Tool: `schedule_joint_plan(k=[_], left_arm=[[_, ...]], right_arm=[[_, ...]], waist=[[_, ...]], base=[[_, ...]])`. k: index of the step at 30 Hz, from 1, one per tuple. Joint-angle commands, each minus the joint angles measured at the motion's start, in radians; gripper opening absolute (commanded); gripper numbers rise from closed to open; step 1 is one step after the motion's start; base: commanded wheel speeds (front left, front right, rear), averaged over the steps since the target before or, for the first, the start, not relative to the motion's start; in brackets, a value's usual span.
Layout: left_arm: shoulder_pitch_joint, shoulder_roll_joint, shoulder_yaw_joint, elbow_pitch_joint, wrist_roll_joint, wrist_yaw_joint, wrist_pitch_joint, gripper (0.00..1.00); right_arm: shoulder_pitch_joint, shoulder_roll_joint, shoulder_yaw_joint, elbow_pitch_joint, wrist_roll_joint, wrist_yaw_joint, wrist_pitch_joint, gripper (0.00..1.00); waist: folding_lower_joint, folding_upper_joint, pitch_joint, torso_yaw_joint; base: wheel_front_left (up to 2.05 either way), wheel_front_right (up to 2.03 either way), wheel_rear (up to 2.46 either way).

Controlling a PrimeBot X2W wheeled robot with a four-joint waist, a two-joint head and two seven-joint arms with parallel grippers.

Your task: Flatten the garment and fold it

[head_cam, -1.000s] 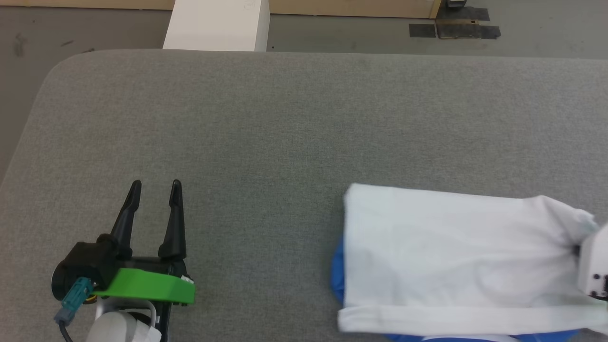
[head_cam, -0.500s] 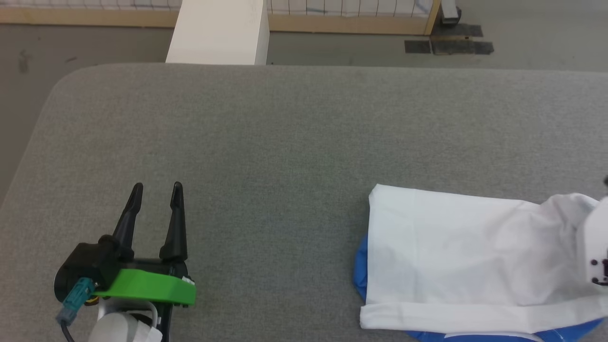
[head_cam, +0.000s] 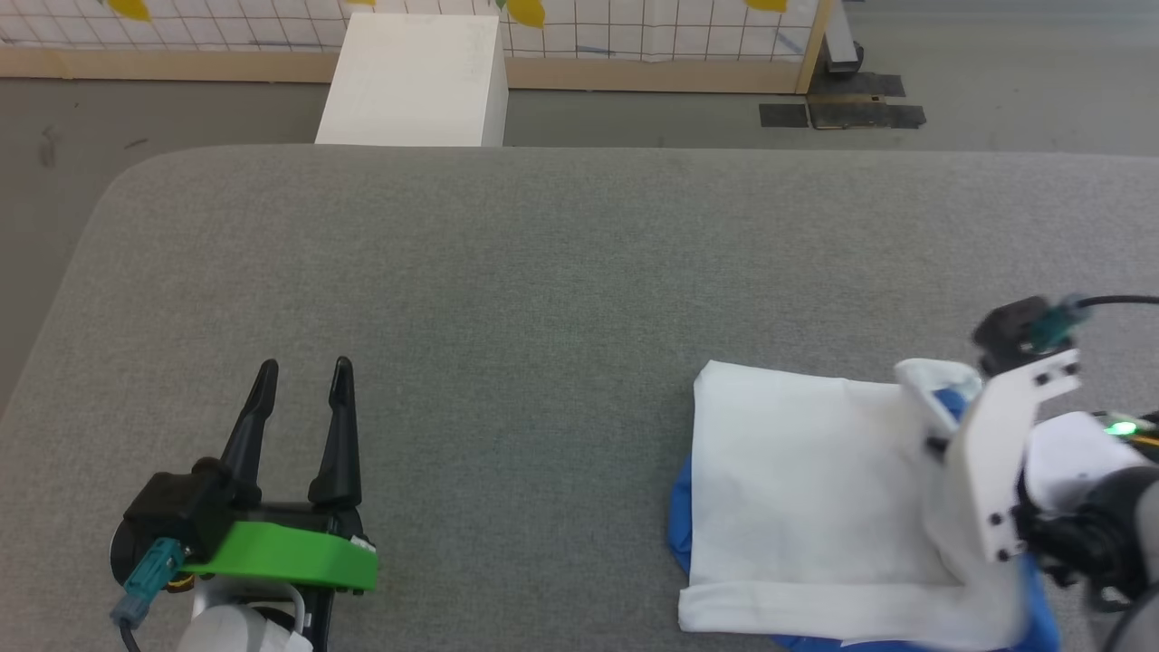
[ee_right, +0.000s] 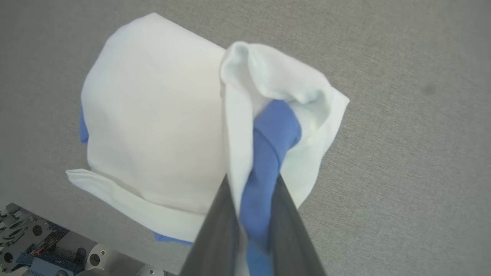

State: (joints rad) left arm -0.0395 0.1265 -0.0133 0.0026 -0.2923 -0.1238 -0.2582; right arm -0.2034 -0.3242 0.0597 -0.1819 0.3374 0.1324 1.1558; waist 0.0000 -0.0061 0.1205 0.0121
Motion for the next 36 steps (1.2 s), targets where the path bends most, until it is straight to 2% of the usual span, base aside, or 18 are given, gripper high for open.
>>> schedule_joint_plan(k=[1, 14, 30, 31, 32, 33, 36], left_arm=[[0.012, 0.000, -0.001, 0.000, -0.007, -0.007, -0.004, 1.00], [0.003, -0.004, -0.012, 0.006, -0.022, -0.007, -0.004, 1.00], [-0.016, -0.015, -0.022, 0.020, -0.033, -0.007, -0.004, 1.00], [-0.016, -0.014, -0.023, 0.022, -0.034, -0.007, -0.004, 1.00], [-0.015, -0.013, -0.024, 0.024, -0.035, -0.007, -0.004, 1.00], [-0.014, -0.012, -0.026, 0.027, -0.036, -0.007, -0.004, 1.00], [-0.013, -0.008, -0.031, 0.033, -0.037, -0.007, -0.004, 1.00]], right_arm=[[-0.007, 0.021, 0.019, 0.007, 0.007, -0.002, -0.016, 0.00], [-0.097, 0.206, 0.128, 0.223, -0.027, -0.002, -0.195, 0.00], [-0.163, 0.271, 0.142, 0.500, -0.067, -0.002, -0.350, 0.00], [-0.166, 0.272, 0.156, 0.505, -0.060, -0.002, -0.361, 0.35], [-0.168, 0.273, 0.169, 0.506, -0.051, -0.002, -0.369, 0.91], [-0.172, 0.273, 0.185, 0.504, -0.041, -0.002, -0.375, 1.00], [-0.179, 0.273, 0.233, 0.480, -0.005, -0.002, -0.388, 1.00]], waist=[[0.0000, 0.0061, 0.003, 0.004], [0.0000, 0.0061, 0.032, 0.035], [0.0000, 0.0061, 0.063, 0.046], [0.0000, 0.0061, 0.060, 0.045], [0.0000, 0.0061, 0.057, 0.043], [0.0000, 0.0061, 0.054, 0.041], [0.0000, 0.0061, 0.039, 0.036]], base=[[0.00, 0.00, 0.00], [0.00, 0.00, 0.00], [0.00, 0.00, 0.00], [0.00, 0.00, 0.00], [0.00, 0.00, 0.00], [0.00, 0.00, 0.00], [0.00, 0.00, 0.00]])
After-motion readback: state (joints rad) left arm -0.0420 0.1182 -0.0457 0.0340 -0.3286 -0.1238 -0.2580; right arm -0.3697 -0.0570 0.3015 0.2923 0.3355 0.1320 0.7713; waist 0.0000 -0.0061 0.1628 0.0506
